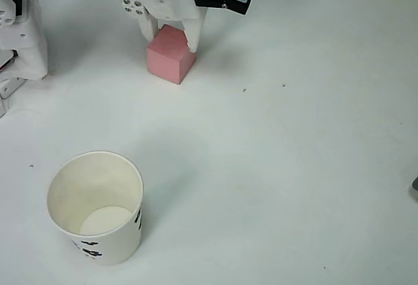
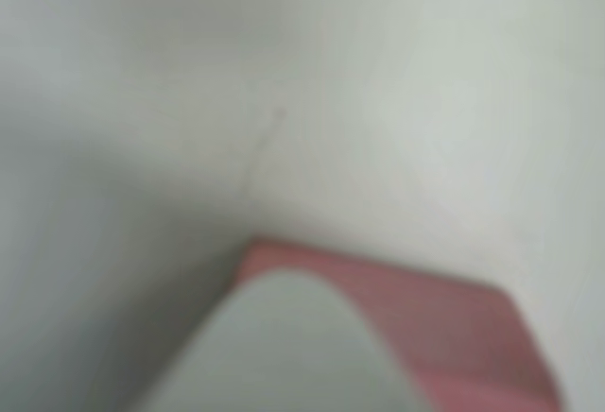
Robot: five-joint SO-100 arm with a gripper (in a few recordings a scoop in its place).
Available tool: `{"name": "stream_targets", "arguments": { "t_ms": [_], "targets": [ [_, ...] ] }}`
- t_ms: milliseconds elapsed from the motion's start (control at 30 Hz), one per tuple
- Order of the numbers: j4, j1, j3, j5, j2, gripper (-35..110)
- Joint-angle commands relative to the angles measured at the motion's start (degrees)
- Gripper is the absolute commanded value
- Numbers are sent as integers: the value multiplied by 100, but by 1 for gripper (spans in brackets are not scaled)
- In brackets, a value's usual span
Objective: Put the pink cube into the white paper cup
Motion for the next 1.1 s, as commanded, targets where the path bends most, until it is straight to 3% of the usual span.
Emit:
{"name": "stream_targets", "arguments": {
  "t_ms": [0, 433, 867, 1067],
  "targets": [
    [448, 132, -642, -167, 545, 6],
    [1688, 923, -1450, -1116, 1178, 6],
    [2268, 2338, -1854, -2338, 2101, 6],
    [2751, 3059, -2848, -2909, 1898, 6]
  ]
}}
